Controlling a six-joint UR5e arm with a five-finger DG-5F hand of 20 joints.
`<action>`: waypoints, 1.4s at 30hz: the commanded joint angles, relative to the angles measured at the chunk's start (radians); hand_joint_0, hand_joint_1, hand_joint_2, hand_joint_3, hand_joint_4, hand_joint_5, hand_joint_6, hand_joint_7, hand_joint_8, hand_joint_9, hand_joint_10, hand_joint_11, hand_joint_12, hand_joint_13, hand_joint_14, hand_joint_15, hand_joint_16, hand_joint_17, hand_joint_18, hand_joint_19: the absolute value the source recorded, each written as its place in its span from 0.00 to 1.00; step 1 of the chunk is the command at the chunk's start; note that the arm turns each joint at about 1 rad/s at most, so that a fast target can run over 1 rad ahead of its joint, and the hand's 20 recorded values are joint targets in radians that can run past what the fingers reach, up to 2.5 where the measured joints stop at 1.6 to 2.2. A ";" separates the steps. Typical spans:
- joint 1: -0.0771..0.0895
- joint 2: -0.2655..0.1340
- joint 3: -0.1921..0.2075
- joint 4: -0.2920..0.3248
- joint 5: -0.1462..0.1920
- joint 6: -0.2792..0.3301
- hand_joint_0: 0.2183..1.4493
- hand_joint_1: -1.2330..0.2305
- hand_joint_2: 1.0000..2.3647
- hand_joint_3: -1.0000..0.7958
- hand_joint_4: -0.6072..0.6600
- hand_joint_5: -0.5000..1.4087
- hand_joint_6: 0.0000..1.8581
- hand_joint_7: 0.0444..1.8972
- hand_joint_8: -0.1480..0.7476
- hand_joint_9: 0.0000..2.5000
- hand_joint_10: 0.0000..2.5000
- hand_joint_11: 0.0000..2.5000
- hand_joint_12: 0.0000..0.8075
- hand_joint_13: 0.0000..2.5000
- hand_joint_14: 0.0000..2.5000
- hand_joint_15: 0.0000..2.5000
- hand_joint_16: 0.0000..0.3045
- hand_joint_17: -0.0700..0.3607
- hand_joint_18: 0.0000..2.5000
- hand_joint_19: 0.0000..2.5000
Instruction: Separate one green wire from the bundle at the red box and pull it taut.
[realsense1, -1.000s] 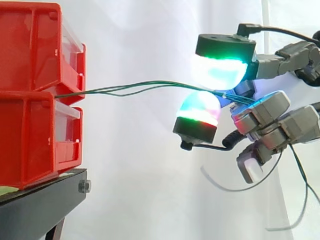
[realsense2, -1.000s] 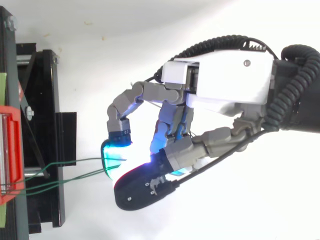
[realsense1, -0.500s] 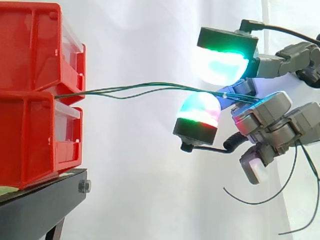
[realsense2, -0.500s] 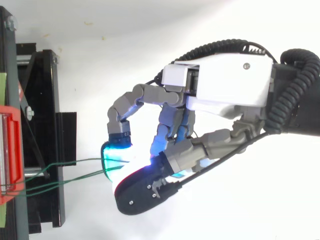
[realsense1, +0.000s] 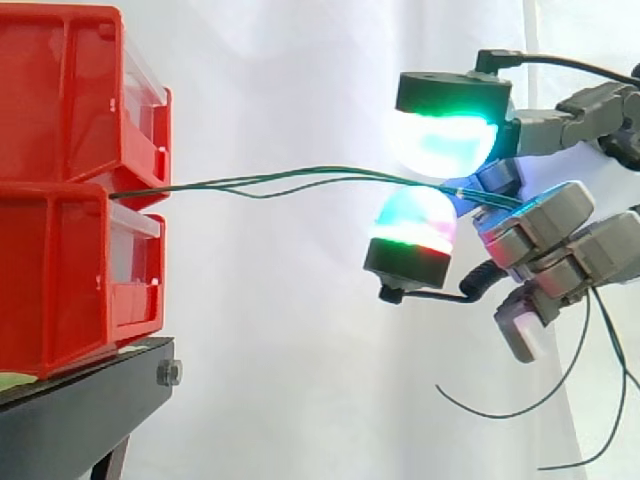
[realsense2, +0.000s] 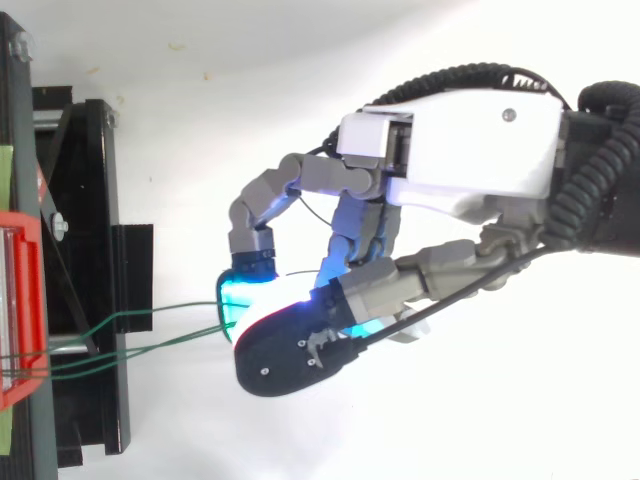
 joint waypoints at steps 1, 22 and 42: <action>0.000 0.011 0.000 -0.042 -0.001 -0.004 0.32 0.41 0.01 0.36 0.60 0.15 0.45 0.54 0.46 0.54 0.00 0.68 0.37 0.60 0.01 0.56 0.18 0.45 0.36 0.25; -0.008 0.065 -0.002 -0.182 -0.011 -0.024 0.32 0.40 0.01 0.40 0.58 0.15 0.47 0.54 0.46 0.54 0.00 0.68 0.38 0.59 0.01 0.55 0.18 0.45 0.36 0.25; -0.008 0.065 -0.002 -0.096 0.030 -0.011 0.29 0.53 0.00 0.28 0.60 0.16 0.47 0.56 0.46 0.55 0.01 0.66 0.39 0.59 0.01 0.55 0.18 0.45 0.37 0.26</action>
